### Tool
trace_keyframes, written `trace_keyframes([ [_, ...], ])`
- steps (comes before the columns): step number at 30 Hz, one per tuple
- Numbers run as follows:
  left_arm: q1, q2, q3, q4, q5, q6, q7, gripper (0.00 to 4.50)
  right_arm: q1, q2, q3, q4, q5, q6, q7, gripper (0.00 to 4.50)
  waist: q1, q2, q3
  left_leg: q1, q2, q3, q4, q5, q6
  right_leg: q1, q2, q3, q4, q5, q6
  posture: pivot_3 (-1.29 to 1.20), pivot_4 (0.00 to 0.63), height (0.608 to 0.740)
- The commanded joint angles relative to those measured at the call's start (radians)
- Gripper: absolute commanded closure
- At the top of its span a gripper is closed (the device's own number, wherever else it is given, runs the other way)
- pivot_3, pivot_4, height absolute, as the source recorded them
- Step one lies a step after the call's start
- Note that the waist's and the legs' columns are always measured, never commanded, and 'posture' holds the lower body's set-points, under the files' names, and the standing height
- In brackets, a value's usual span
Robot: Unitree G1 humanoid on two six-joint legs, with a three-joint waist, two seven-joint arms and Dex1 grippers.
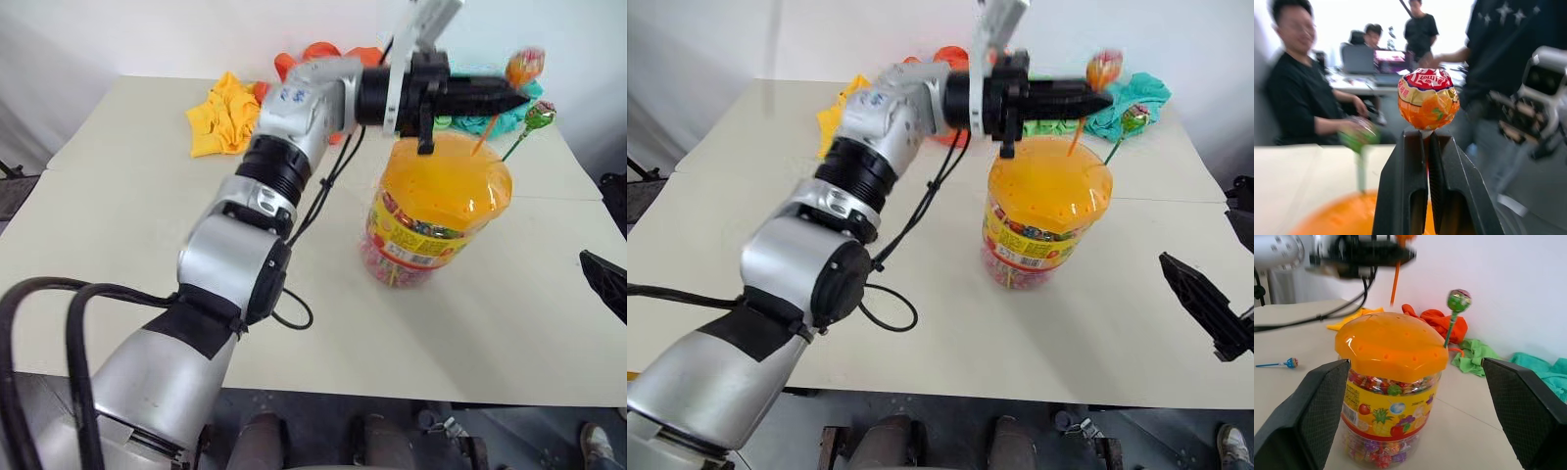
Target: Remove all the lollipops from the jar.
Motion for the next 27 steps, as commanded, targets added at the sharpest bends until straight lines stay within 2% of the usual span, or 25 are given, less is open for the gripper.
trace_keyframes([
  [1, -0.069, 0.050, 0.024, -0.014, 0.013, 0.026, 0.106, 4.48, -0.009, -0.018, -0.001, 0.006, -0.004, -0.017, 0.000, 0.00, 0.000, 0.000, 0.000, 0.000, 0.000, 0.000, 0.000, 0.000, 0.000, 0.000, 0.000, 0.000, 0.000, 0.000, 0.000, 0.00, 0.150, 0.740],
  [4, -0.096, 0.135, -0.012, 0.018, 0.080, 0.172, 0.219, 4.48, -0.017, -0.025, 0.008, 0.012, -0.005, -0.016, 0.005, 0.00, -0.004, 0.001, 0.000, 0.000, 0.000, 0.000, 0.000, 0.000, 0.000, 0.000, 0.000, 0.000, 0.000, 0.000, 0.000, 0.00, 0.150, 0.740],
  [7, -0.018, 0.234, -0.130, -0.030, 0.189, 0.256, 0.181, 4.48, -0.027, -0.040, 0.019, 0.028, -0.010, -0.012, 0.014, 0.00, -0.013, 0.002, -0.001, 0.003, 0.000, 0.003, -0.003, 0.000, 0.000, 0.000, 0.000, 0.003, 0.000, 0.000, 0.000, 0.00, 0.150, 0.740],
  [9, 0.037, 0.284, -0.161, -0.075, 0.210, 0.318, 0.170, 4.48, -0.038, -0.051, 0.029, 0.041, -0.011, -0.010, 0.019, 0.00, -0.021, 0.003, -0.001, 0.005, 0.000, 0.005, -0.004, 0.000, 0.000, 0.000, 0.000, 0.004, 0.000, 0.000, 0.000, 0.00, 0.150, 0.740],
  [14, 0.190, 0.412, -0.233, -0.256, 0.239, 0.519, 0.123, 4.48, -0.076, -0.083, 0.063, 0.078, -0.015, 0.002, 0.033, 0.00, -0.026, 0.002, 0.000, 0.002, 0.000, 0.005, -0.004, 0.000, -0.001, -0.003, 0.000, 0.005, 0.001, 0.000, 0.000, 0.00, 0.150, 0.740],
  [18, 0.335, 0.544, -0.373, -0.468, 0.247, 0.765, 0.033, 4.48, -0.122, -0.117, 0.105, 0.122, -0.026, 0.011, 0.053, 0.00, -0.027, 0.002, 0.000, 0.001, 0.000, 0.006, -0.004, 0.000, -0.001, -0.005, 0.000, 0.006, 0.001, 0.000, 0.000, 0.00, 0.150, 0.740],
  [22, 0.461, 0.662, -0.480, -0.621, 0.222, 0.891, -0.031, 4.48, -0.174, -0.145, 0.147, 0.164, -0.042, 0.022, 0.073, 0.00, -0.025, 0.002, 0.000, 0.001, 0.000, 0.006, -0.004, 0.000, -0.001, -0.005, 0.000, 0.006, 0.001, 0.000, 0.000, 0.00, 0.150, 0.740],
  [27, 0.523, 0.704, -0.522, -0.678, 0.203, 0.973, -0.019, 4.48, -0.222, -0.160, 0.182, 0.190, -0.056, 0.035, 0.089, 0.00, -0.018, 0.001, 0.000, -0.001, 0.001, 0.005, 0.000, 0.000, 0.000, -0.005, 0.000, 0.006, 0.003, 0.000, 0.000, 0.00, 0.150, 0.740],
])
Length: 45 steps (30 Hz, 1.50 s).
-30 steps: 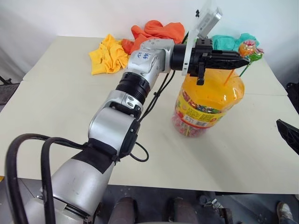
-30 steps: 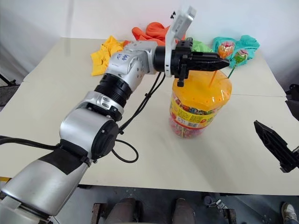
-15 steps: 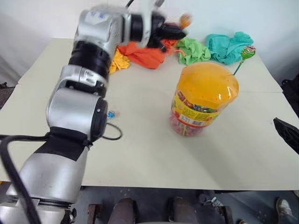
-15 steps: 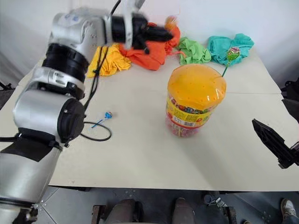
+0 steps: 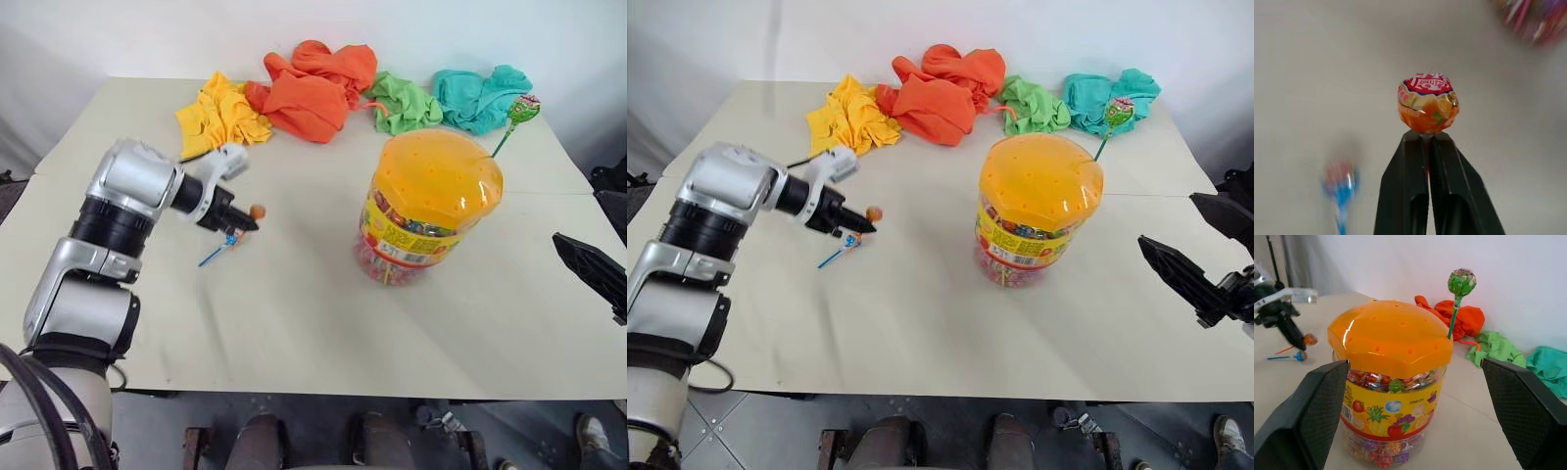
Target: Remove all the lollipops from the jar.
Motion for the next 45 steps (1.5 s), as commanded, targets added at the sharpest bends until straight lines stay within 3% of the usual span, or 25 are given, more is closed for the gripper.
trace_keyframes([
  [1, -0.001, 0.024, -0.022, -0.064, -0.020, 0.038, 0.002, 4.48, -0.027, -0.024, 0.002, 0.006, -0.002, 0.007, 0.013, 0.00, 0.000, 0.000, 0.000, 0.000, 0.000, 0.000, 0.001, 0.000, 0.000, 0.000, 0.000, 0.000, 0.000, 0.000, 0.000, 0.00, 0.150, 0.740],
  [4, 0.025, 0.041, -0.044, -0.094, -0.027, 0.037, 0.007, 4.48, -0.042, -0.030, 0.006, 0.008, -0.005, 0.020, 0.016, 0.00, -0.002, 0.000, 0.000, 0.000, 0.000, 0.000, 0.001, 0.000, 0.000, 0.000, 0.000, 0.000, 0.001, 0.000, 0.000, 0.00, 0.150, 0.740],
  [7, 0.046, 0.051, -0.046, -0.121, -0.037, 0.037, 0.015, 3.77, -0.045, -0.039, -0.004, 0.008, -0.005, 0.036, 0.019, 0.00, -0.005, 0.000, 0.000, 0.000, 0.000, 0.000, 0.001, 0.000, 0.000, 0.000, 0.000, 0.000, 0.001, 0.000, 0.000, 0.00, 0.150, 0.740],
  [19, 0.007, 0.083, -0.021, -0.130, -0.056, -0.019, 0.024, 0.01, -0.034, -0.052, -0.068, -0.006, -0.002, 0.070, 0.020, 0.00, -0.003, 0.000, 0.000, 0.000, 0.000, 0.000, 0.002, 0.000, 0.000, 0.000, 0.000, 0.001, 0.001, 0.000, 0.000, 0.00, 0.150, 0.740],
  [24, -0.025, 0.052, 0.131, -0.123, -0.117, -0.171, 0.027, 0.01, -0.018, -0.077, -0.129, 0.002, 0.004, 0.111, 0.009, 0.00, -0.003, 0.000, 0.000, 0.000, 0.000, 0.000, 0.002, 0.000, 0.000, 0.000, 0.000, 0.001, 0.001, 0.000, 0.000, 0.00, 0.150, 0.740],
  [28, 0.024, 0.015, 0.314, -0.140, -0.215, -0.408, 0.003, 0.01, 0.013, -0.113, -0.200, 0.026, 0.005, 0.165, 0.019, 0.00, -0.004, 0.000, 0.000, 0.000, 0.000, 0.000, 0.002, 0.000, 0.000, 0.000, 0.000, 0.000, 0.001, 0.000, 0.000, 0.00, 0.150, 0.740],
  [31, 0.055, -0.047, 0.463, -0.113, -0.337, -0.574, -0.079, 0.01, -0.001, -0.141, -0.186, 0.049, -0.039, 0.166, 0.020, 0.00, -0.005, 0.000, 0.000, 0.000, 0.000, 0.001, 0.003, 0.000, 0.001, 0.001, 0.000, 0.001, 0.001, 0.001, 0.001, 0.00, 0.150, 0.740],
  [34, 0.065, -0.073, 0.500, -0.090, -0.373, -0.634, -0.121, 0.01, -0.022, -0.157, -0.171, 0.067, -0.037, 0.184, 0.024, 0.00, -0.005, 0.000, 0.000, 0.000, 0.000, 0.001, 0.004, 0.000, 0.001, 0.001, 0.000, 0.001, 0.002, 0.001, 0.001, 0.00, 0.150, 0.740],
  [36, 0.074, -0.112, 0.542, -0.051, -0.438, -0.717, -0.219, 0.01, -0.087, -0.190, -0.112, 0.104, -0.020, 0.201, 0.014, 0.00, -0.007, 0.000, 0.000, 0.001, 0.000, 0.001, 0.004, 0.000, 0.001, 0.002, 0.000, 0.001, 0.002, 0.001, 0.001, 0.00, 0.150, 0.740],
  [40, 0.086, -0.137, 0.543, 0.001, -0.492, -0.781, -0.391, 0.01, -0.347, -0.272, 0.126, 0.255, -0.048, 0.234, -0.032, 0.00, -0.017, 0.001, 0.000, 0.002, 0.000, 0.003, 0.006, -0.001, 0.001, 0.002, 0.000, 0.002, 0.002, 0.002, 0.003, 0.00, 0.150, 0.740],
  [45, 0.093, -0.118, 0.494, 0.023, -0.514, -0.816, -0.417, 0.01, -0.588, -0.275, 0.347, 0.407, -0.134, 0.229, 0.005, 0.00, -0.022, 0.002, 0.001, 0.001, 0.001, 0.002, 0.006, -0.001, 0.001, 0.002, 0.000, 0.002, 0.001, 0.002, 0.003, 0.00, 0.150, 0.740],
])
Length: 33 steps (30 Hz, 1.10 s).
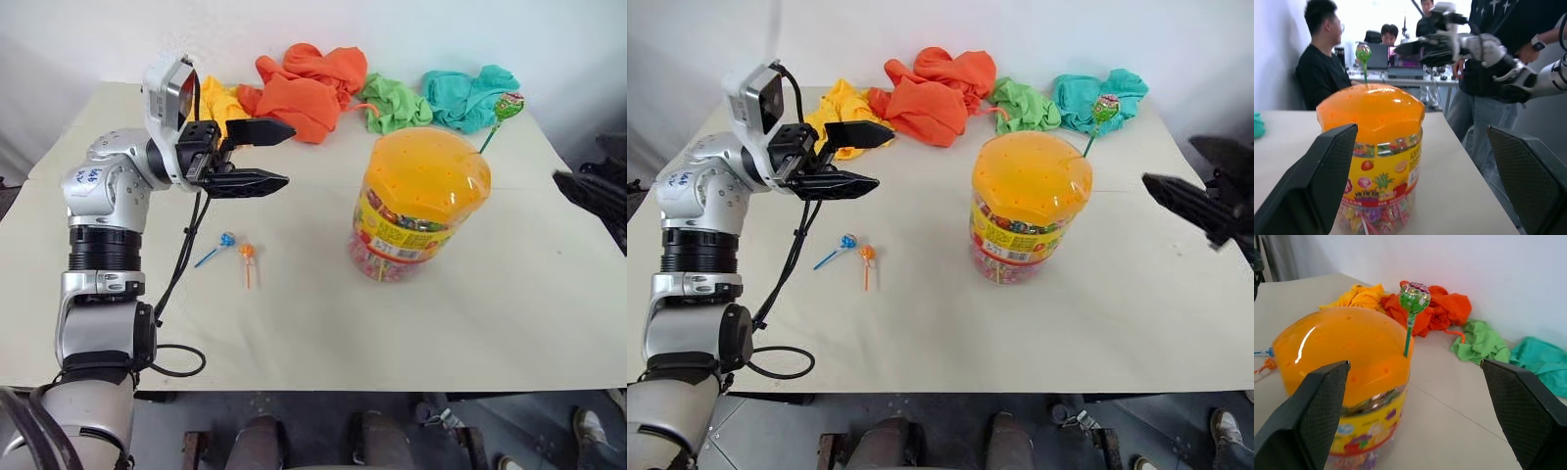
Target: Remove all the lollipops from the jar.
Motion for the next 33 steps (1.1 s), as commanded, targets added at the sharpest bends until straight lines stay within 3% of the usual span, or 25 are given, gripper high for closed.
trace_keyframes([
  [1, -0.003, 0.029, -0.026, 0.008, -0.012, -0.040, -0.112, 0.01, -0.126, 0.007, 0.119, 0.106, -0.067, -0.018, 0.041, 0.00, 0.002, 0.000, 0.000, 0.000, 0.000, 0.000, 0.000, 0.000, 0.001, 0.000, 0.000, 0.000, 0.000, 0.000, 0.000, 0.00, 0.150, 0.740],
  [7, 0.016, 0.046, -0.021, -0.003, -0.023, -0.052, -0.105, 0.01, -0.341, 0.102, 0.280, 0.253, -0.156, -0.052, 0.114, 0.00, -0.004, 0.000, 0.000, -0.003, -0.001, 0.001, 0.001, -0.001, 0.002, -0.002, 0.000, 0.000, -0.001, 0.000, 0.001, 0.00, 0.150, 0.740],
  [14, 0.048, 0.062, -0.006, -0.059, -0.040, -0.034, -0.072, 0.01, -0.515, 0.201, 0.338, 0.376, -0.224, -0.070, 0.165, 0.00, -0.011, 0.001, 0.000, -0.012, 0.000, 0.000, 0.003, -0.001, 0.002, -0.012, 0.000, 0.000, 0.002, 0.000, 0.001, 0.00, 0.150, 0.740],
  [28, 0.071, 0.077, -0.008, -0.097, -0.045, -0.013, -0.053, 0.00, -0.603, 0.224, 0.303, 0.346, -0.232, -0.027, 0.144, 4.44, -0.012, 0.001, 0.000, -0.016, 0.000, 0.000, 0.003, -0.001, 0.002, -0.015, 0.000, -0.001, 0.002, 0.000, 0.001, 0.00, 0.150, 0.740],
  [33, 0.073, 0.076, -0.022, -0.095, -0.036, -0.013, -0.051, 0.00, -0.658, 0.223, 0.281, 0.307, -0.216, 0.003, 0.102, 4.48, -0.012, 0.001, 0.001, -0.016, 0.000, 0.000, 0.003, -0.001, 0.002, -0.015, 0.000, -0.001, 0.002, 0.000, 0.001, 0.00, 0.150, 0.740],
])
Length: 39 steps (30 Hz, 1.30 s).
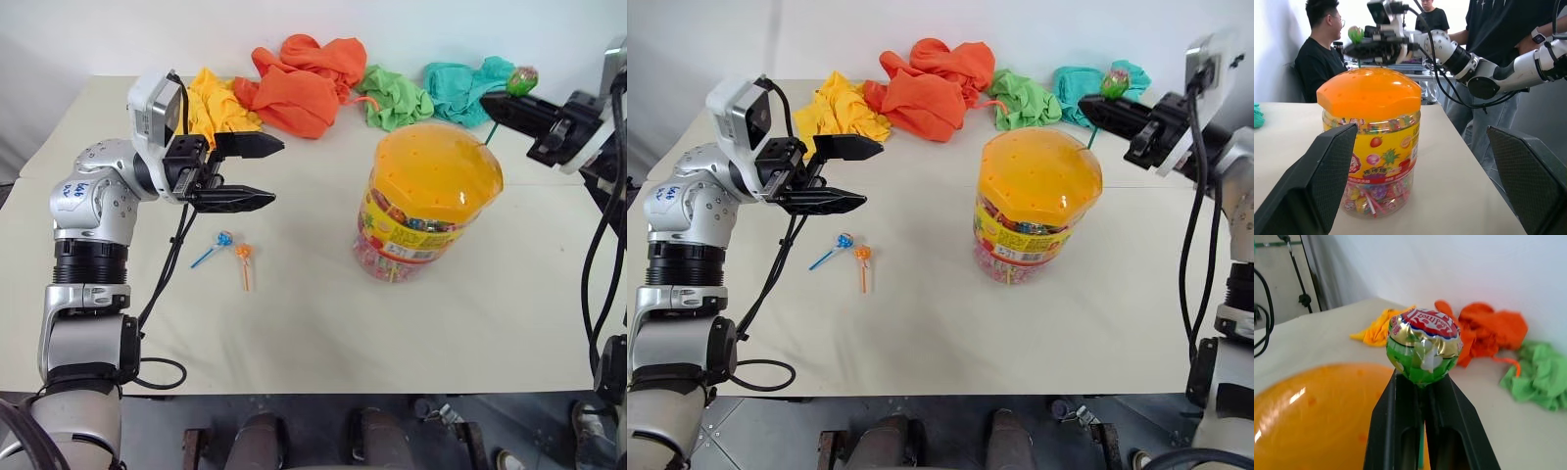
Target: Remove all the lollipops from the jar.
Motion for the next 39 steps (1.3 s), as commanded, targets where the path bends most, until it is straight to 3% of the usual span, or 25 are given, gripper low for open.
trace_keyframes([
  [1, 0.002, 0.009, 0.002, -0.026, -0.001, -0.009, -0.055, 0.00, -0.055, -0.017, -0.062, -0.070, 0.031, 0.020, -0.035, 4.48, 0.001, 0.000, 0.000, 0.000, 0.000, 0.000, 0.000, 0.000, 0.000, 0.000, 0.000, 0.000, 0.000, 0.000, 0.000, 0.00, 0.150, 0.740],
  [5, 0.007, 0.006, -0.006, -0.032, 0.000, -0.016, -0.064, 0.00, -0.063, -0.044, -0.090, -0.124, 0.039, 0.061, -0.075, 4.48, 0.002, 0.000, 0.000, 0.000, 0.000, 0.000, 0.000, 0.000, 0.000, 0.000, 0.000, 0.000, 0.000, 0.000, 0.000, 0.00, 0.150, 0.740],
  [7, 0.019, 0.013, -0.012, -0.048, -0.006, -0.005, -0.074, 0.00, -0.003, -0.130, -0.132, -0.184, 0.035, 0.153, -0.104, 4.48, 0.005, 0.000, 0.000, 0.000, 0.000, 0.000, 0.000, 0.000, 0.000, 0.000, 0.000, 0.000, 0.000, 0.000, 0.000, 0.00, 0.150, 0.740],
  [13, 0.069, 0.053, -0.007, -0.102, -0.036, 0.050, -0.085, 0.00, 0.296, -0.310, -0.314, -0.318, 0.084, 0.419, -0.098, 4.48, 0.018, 0.000, 0.000, -0.001, 0.000, 0.001, -0.001, 0.000, 0.001, 0.000, 0.000, -0.001, -0.002, 0.000, 0.000, 0.00, 0.150, 0.740],
  [19, 0.116, 0.071, -0.012, -0.141, -0.050, 0.071, -0.085, 0.00, 0.608, -0.289, -0.472, -0.392, 0.039, 0.586, -0.165, 4.48, 0.020, 0.000, 0.000, 0.000, 0.000, 0.001, -0.001, 0.000, 0.001, 0.000, 0.000, 0.001, -0.001, 0.000, 0.001, 0.00, 0.150, 0.740],
  [25, 0.152, 0.071, -0.026, -0.161, -0.046, 0.062, -0.098, 0.00, 0.739, -0.210, -0.281, -0.322, -0.082, 0.554, -0.274, 4.48, 0.022, 0.000, -0.001, 0.002, -0.001, 0.002, 0.000, 0.000, 0.001, 0.001, 0.000, 0.002, 0.000, 0.001, 0.002, 0.00, 0.150, 0.740],
  [33, 0.179, 0.078, -0.023, -0.173, -0.033, 0.055, -0.050, 0.00, 0.647, -0.149, -0.088, -0.109, -0.194, 0.397, -0.262, 4.48, 0.020, 0.001, -0.001, 0.001, -0.001, 0.002, 0.000, 0.000, 0.000, 0.001, 0.000, 0.002, 0.000, 0.001, 0.002, 0.00, 0.150, 0.740],
  [36, 0.186, 0.080, -0.003, -0.184, -0.038, 0.080, 0.005, 0.00, 0.614, -0.139, -0.052, -0.054, -0.218, 0.357, -0.249, 3.74, 0.019, 0.001, -0.001, 0.001, -0.001, 0.002, 0.000, 0.000, 0.000, 0.001, 0.000, 0.002, 0.000, 0.001, 0.002, 0.00, 0.150, 0.740],
  [39, 0.194, 0.085, -0.003, -0.189, -0.016, 0.077, 0.027, 0.00, 0.596, -0.138, -0.034, -0.022, -0.233, 0.335, -0.237, 2.67, 0.021, 0.001, -0.001, 0.001, -0.001, 0.002, 0.000, 0.000, 0.001, 0.001, 0.000, 0.002, -0.001, 0.001, 0.002, 0.00, 0.150, 0.740],
])
